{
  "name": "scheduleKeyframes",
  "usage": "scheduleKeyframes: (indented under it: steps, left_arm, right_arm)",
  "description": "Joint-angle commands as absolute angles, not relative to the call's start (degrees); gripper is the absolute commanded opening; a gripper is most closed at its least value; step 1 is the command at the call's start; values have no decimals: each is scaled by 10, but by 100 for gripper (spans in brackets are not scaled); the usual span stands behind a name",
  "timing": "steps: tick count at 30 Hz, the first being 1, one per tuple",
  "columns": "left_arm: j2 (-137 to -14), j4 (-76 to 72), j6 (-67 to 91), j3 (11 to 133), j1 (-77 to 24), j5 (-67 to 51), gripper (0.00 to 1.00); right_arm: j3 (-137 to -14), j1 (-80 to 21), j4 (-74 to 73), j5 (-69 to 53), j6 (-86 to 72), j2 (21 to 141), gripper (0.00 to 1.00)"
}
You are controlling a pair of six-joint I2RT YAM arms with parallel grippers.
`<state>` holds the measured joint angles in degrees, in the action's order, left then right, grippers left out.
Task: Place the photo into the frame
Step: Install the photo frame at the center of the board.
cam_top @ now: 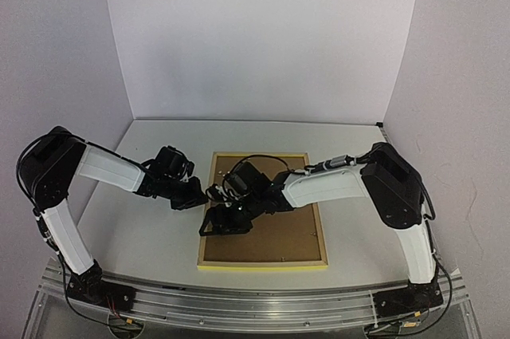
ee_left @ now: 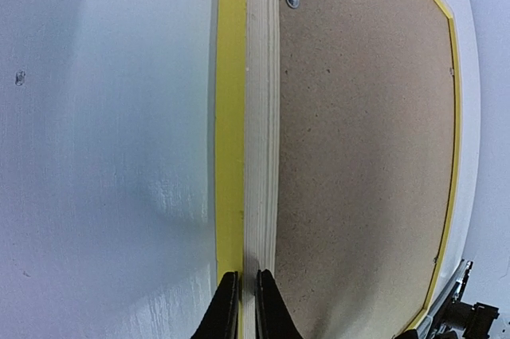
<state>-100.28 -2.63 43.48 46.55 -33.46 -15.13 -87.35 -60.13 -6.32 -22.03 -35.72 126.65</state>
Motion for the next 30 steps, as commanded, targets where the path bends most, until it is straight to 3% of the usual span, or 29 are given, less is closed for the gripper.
scheduleKeyframes:
  steps: [1, 12, 30]
  left_arm:
    - [-1026, -14, 444, 443, -338, -154, 6]
    - [-1023, -13, 452, 434, -338, -151, 4]
    - [-1029, -19, 458, 432, -338, -155, 1]
  right_arm:
    - [-903, -606, -60, -226, -370, 1297, 74]
    - [-914, -605, -60, -166, -391, 1314, 74]
    - [-945, -606, -60, -214, -387, 1347, 73]
